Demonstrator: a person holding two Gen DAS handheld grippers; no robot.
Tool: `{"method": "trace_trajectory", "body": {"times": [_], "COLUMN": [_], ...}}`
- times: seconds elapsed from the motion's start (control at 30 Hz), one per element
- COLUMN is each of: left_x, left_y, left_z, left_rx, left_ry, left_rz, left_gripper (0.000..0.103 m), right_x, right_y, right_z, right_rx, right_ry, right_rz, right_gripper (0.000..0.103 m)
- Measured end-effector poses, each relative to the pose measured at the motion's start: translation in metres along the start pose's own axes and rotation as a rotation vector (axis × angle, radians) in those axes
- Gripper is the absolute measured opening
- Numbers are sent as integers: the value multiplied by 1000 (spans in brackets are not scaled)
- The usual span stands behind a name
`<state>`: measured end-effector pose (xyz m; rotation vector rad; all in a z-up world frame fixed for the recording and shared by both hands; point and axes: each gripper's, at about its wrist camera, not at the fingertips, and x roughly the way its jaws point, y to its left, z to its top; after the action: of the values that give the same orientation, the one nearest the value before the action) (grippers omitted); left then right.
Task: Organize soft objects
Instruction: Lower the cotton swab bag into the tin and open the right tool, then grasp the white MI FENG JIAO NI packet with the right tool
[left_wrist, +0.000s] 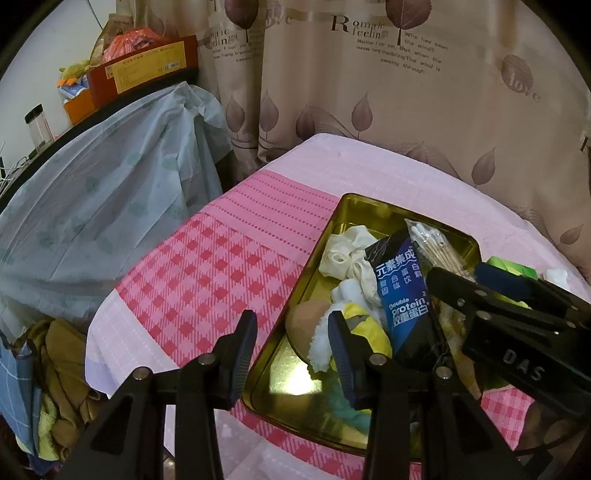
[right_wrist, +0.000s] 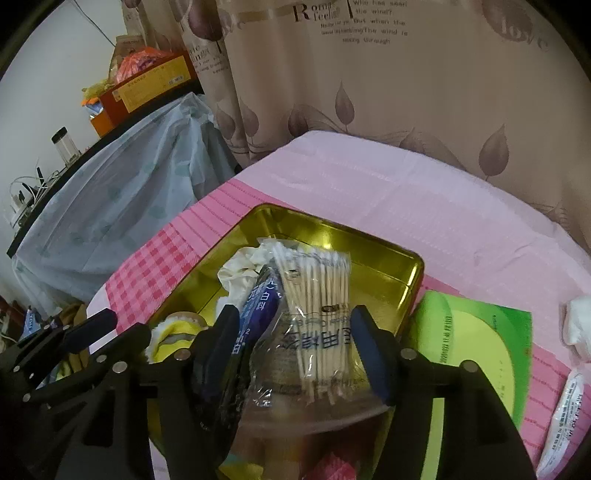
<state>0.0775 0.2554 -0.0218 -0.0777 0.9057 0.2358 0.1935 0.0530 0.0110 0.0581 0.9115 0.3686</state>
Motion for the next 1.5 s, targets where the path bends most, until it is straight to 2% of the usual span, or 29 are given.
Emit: {"method": "trace_trajectory", "body": {"times": [0.13, 0.33, 0.47, 0.73, 1.03, 1.27, 1.43, 1.5], "left_x": [0, -2, -3, -6, -8, -8, -6, -5], "left_y": [-1, -2, -4, -8, -10, -13, -15, -16], "left_z": [0, -1, -2, -4, -7, -8, -8, -8], "left_rx": [3, 10, 18, 44, 57, 75, 90, 96], "left_ry": [-2, -10, -15, -23, -29, -25, -24, -25], "left_rz": [0, 6, 12, 19, 24, 29, 36, 41], "left_gripper": [41, 41, 41, 41, 41, 41, 41, 41], "right_x": [-21, -59, -81, -108, -104, -85, -78, -74], "right_y": [-2, -25, -62, -154, -220, -235, -234, -232], "right_z": [-3, -25, -47, -93, -133, -134, -131, -129], "right_rx": [6, 5, 42, 176, 291, 330, 308, 276], "right_ry": [-36, -91, -102, -63, 5, 12, 0, 7], "right_rz": [3, -50, -130, -298, -391, -392, -422, -446], "right_gripper": [65, 67, 67, 67, 67, 68, 68, 65]}}
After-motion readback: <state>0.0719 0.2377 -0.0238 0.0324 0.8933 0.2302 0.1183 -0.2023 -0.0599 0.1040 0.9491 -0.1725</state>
